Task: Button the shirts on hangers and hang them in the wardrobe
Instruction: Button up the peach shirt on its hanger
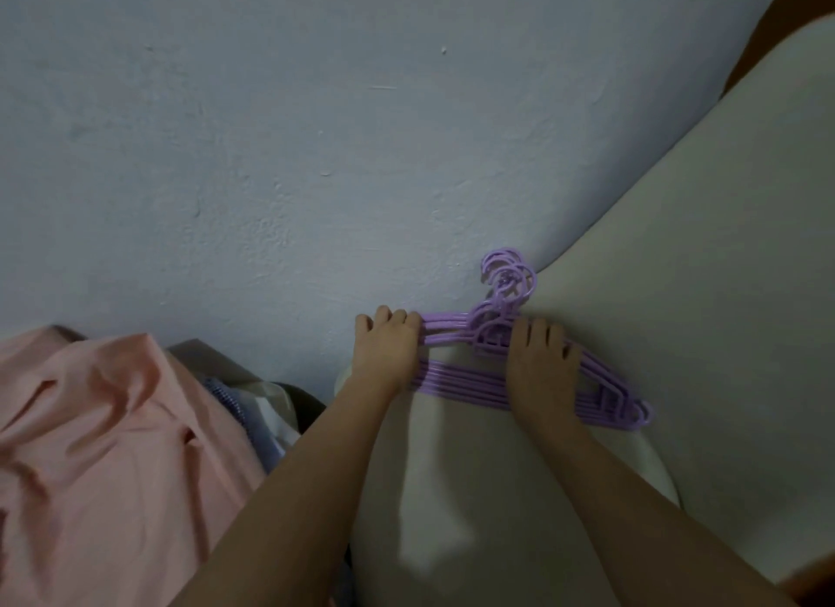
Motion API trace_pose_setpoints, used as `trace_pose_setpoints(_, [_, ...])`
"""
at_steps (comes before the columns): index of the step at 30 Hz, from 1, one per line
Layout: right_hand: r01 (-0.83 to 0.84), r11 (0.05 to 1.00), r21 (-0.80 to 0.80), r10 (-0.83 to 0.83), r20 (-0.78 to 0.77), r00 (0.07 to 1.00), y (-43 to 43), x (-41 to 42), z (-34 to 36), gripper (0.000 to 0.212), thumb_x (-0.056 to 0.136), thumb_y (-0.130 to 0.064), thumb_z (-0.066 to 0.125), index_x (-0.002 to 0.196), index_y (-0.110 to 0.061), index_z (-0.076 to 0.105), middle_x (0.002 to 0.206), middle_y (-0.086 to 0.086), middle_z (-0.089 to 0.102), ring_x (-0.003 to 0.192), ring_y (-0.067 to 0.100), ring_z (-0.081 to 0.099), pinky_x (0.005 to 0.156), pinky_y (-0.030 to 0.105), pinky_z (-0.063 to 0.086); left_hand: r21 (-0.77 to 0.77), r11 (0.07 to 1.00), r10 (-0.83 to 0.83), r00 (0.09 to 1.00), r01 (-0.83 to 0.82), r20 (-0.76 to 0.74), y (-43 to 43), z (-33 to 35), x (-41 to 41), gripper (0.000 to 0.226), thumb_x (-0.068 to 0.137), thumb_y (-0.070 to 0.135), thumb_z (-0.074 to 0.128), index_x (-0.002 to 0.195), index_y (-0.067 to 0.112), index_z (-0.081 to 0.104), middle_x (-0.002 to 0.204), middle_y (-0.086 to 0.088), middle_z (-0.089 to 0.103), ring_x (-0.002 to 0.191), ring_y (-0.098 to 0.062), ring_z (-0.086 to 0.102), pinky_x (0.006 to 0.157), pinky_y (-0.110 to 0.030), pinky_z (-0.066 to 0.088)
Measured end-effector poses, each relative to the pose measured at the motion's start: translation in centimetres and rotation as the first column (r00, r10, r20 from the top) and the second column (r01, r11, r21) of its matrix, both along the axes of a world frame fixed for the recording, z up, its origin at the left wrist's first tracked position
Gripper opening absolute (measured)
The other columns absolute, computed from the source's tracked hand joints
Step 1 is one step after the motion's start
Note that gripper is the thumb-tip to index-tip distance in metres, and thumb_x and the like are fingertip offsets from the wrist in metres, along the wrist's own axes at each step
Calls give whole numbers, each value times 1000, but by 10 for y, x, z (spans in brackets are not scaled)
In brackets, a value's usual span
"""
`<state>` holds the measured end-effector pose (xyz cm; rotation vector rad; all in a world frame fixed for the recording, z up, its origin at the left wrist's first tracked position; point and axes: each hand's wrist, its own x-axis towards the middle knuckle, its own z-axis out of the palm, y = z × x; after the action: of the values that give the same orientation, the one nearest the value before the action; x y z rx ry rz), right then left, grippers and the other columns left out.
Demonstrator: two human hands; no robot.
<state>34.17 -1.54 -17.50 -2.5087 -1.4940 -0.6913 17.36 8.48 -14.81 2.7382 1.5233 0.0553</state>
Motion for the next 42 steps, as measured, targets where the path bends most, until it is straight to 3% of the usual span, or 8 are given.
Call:
trace_pose_setpoints(8, [-110,993,31,109,33,993,-38,-4,28,19,80,-4,48,99,-8,51,78,14,54,64,31,56,56,38,46,121,993,-7,998,0,59,-40,27,-19,25,96,12,46,117,23,51,120,-2,53,118,-27,44,108,-50,22])
trace_pose_setpoints(12, [-274,956,-101,265,-95,960,-58,-18,82,43,83,-4,49,126,-9,53,112,16,61,101,37,56,83,43,44,244,968,-1,981,-48,196,-63,68,-60,15,97,18,48,109,25,54,111,0,52,109,-26,49,100,-46,22])
trace_pose_setpoints(14, [-416,908,-51,392,-252,885,-65,-31,121,41,83,-8,57,124,-11,52,119,18,60,110,40,54,87,43,44,276,960,-16,972,-51,234,-78,101,-91,12,101,24,47,108,25,57,110,0,53,107,-25,51,99,-44,24])
trace_pose_setpoints(19, [-532,819,215,536,-615,578,-74,-106,194,12,90,-19,63,100,-13,58,85,7,60,85,30,57,69,34,41,211,970,53,956,-117,288,-130,178,-200,19,106,32,46,114,23,60,114,-1,54,95,-29,59,80,-37,43])
trace_pose_setpoints(23, [-689,698,193,603,-678,420,-80,-192,218,29,95,-33,60,82,-8,66,64,1,53,69,25,51,59,29,37,197,942,209,933,-273,294,-175,210,-301,19,101,35,55,109,23,68,108,0,59,100,-23,60,78,-34,46])
trace_pose_setpoints(29, [-800,575,172,714,-582,388,-94,-288,247,37,100,-39,45,79,-12,61,85,10,65,81,30,57,68,37,43,222,826,424,831,-518,361,-233,222,-405,24,97,41,60,97,19,70,101,-1,59,89,-24,63,73,-35,49])
trace_pose_setpoints(35, [-672,723,161,645,-505,573,-89,-300,240,40,104,-37,33,107,-10,63,114,19,66,102,38,61,74,35,40,69,679,653,644,-731,399,-236,197,-432,28,95,24,55,120,11,60,125,-13,51,114,-34,56,94,-41,46])
trace_pose_setpoints(42, [-541,825,166,503,-652,567,-73,-272,219,40,103,-36,38,113,-8,64,115,20,65,104,39,61,82,38,47,126,697,697,708,-706,112,-238,158,-388,24,93,25,47,109,22,65,121,-5,62,116,-27,57,102,-41,37])
